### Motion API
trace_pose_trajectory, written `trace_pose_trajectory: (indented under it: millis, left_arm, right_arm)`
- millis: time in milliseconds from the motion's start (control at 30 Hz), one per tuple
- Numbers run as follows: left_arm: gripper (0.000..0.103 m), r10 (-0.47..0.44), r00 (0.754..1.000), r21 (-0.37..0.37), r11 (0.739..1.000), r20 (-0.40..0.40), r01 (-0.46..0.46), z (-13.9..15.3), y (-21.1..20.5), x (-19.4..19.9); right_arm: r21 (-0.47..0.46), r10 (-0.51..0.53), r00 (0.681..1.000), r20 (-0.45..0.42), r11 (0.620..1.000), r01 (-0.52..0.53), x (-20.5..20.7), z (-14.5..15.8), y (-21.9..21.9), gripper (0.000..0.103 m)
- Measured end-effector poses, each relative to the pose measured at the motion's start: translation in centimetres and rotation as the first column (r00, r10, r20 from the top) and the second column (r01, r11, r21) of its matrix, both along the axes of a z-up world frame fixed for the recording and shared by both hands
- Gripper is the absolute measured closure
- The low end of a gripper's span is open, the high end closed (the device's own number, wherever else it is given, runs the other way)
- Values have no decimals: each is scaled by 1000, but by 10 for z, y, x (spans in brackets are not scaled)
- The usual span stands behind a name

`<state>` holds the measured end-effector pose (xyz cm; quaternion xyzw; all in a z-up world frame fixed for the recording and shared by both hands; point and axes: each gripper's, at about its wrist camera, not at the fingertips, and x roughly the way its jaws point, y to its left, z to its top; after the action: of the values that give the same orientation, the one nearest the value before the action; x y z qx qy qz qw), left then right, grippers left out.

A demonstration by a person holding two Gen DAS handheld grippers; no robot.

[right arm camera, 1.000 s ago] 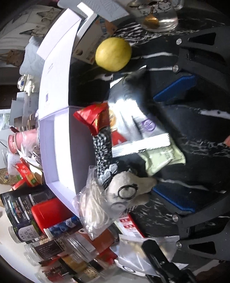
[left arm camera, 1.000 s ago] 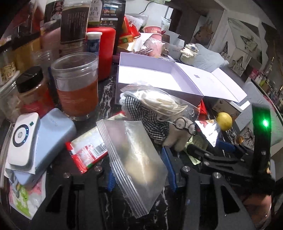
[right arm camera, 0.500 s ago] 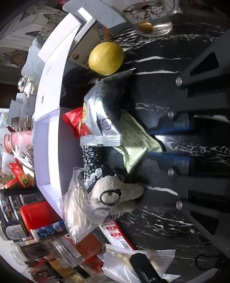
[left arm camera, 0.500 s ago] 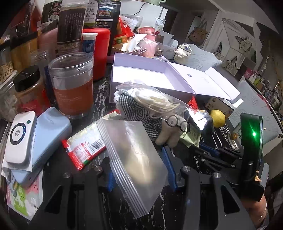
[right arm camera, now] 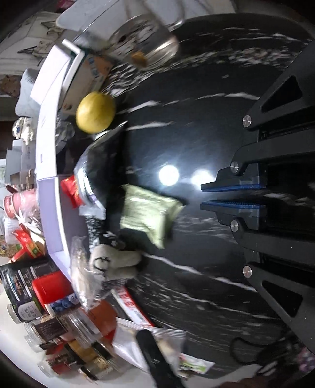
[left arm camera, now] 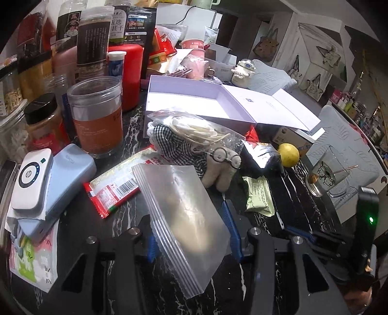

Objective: Organize soft objects
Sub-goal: 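Grasp the green sachet with the right gripper while the left gripper holds the zip bag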

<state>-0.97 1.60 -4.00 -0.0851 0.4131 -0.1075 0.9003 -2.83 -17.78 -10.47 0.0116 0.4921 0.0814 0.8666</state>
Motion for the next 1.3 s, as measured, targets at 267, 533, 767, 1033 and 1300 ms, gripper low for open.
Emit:
trace_pose_trajectory:
  millis: [267, 533, 767, 1033, 1300]
  left_arm:
    - [57, -6, 1000, 9, 1000, -12, 6, -2, -1, -3]
    - [57, 52, 998, 10, 999, -27, -52, -5, 14, 4]
    - [57, 60, 997, 0, 998, -53, -60, -11, 20, 17]
    - [57, 29, 998, -7, 1000, -59, -29, -11, 19, 27]
    - [57, 34, 998, -6, 999, -52, -34, -8, 19, 26]
  right_arm:
    - [29, -39, 996, 80, 999, 36, -8, 15, -6, 27]
    - [20, -21, 997, 71, 1000, 20, 47, 9, 20, 27]
    - [-4, -52, 996, 66, 999, 53, 69, 3, 31, 27]
    - [-22, -88, 995, 43, 996, 89, 85, -5, 32, 27]
    - [-101, -79, 992, 98, 991, 89, 81, -5, 34, 64]
